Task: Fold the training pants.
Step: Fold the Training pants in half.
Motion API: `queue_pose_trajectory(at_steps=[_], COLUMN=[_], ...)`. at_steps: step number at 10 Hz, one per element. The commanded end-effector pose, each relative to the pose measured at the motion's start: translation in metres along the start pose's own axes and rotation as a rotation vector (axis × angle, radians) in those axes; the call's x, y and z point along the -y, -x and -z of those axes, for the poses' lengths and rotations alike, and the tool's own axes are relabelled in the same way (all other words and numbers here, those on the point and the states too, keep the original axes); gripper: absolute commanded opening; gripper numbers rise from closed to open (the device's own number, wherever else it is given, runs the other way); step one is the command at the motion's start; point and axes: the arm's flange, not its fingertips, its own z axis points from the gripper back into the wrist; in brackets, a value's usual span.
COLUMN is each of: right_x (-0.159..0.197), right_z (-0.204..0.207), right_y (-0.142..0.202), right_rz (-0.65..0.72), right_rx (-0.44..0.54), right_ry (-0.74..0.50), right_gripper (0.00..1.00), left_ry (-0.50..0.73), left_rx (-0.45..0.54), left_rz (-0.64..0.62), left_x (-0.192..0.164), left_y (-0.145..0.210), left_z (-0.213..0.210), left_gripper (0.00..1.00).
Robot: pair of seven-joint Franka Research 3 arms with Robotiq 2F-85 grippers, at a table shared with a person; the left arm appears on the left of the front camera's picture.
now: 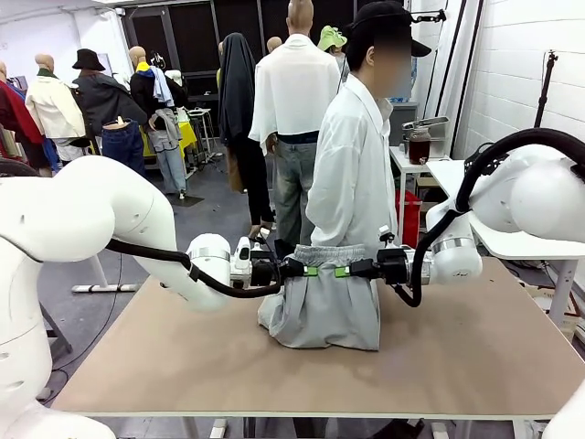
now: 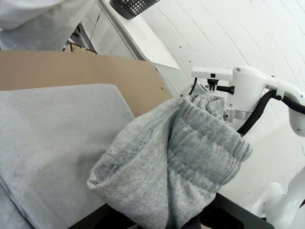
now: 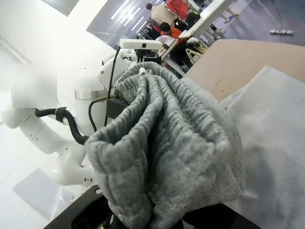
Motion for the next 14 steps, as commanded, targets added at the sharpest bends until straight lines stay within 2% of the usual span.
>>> queue_pose_trajectory(at_steps=[1, 6, 7, 8, 11, 14], right_x=[0.014, 0.042, 0.037, 0.039, 0.04, 0.062], right_z=[-0.01, -0.015, -0.014, -0.003, 0.0, 0.001], right_y=[-0.008, -0.016, -0.018, -0.007, -0.007, -0.019], right_rz=[0.045, 0.078, 0.056, 0.054, 0.053, 0.097], right_rx=[0.038, 0.039, 0.022, 0.008, 0.004, 0.016], right_ry=[0.04, 0.078, 0.068, 0.058, 0.059, 0.087], right_gripper=[0.0, 0.0, 0.0, 0.0, 0.0, 0.0], left_ry=[-0.073, -0.172, -0.155, -0.074, -0.072, -0.156], left_rx=[0.008, 0.063, 0.056, 0.013, 0.01, 0.029], left_rz=[-0.031, -0.046, -0.051, -0.033, -0.033, -0.078], left_x=[-0.021, -0.053, -0.053, -0.035, -0.035, -0.043], left_y=[-0.012, -0.013, -0.015, -0.005, -0.004, -0.023], left_z=[-0.003, 0.006, 0.003, 0.017, 0.021, 0.022], left_gripper=[0.0, 0.0, 0.0, 0.0, 0.0, 0.0])
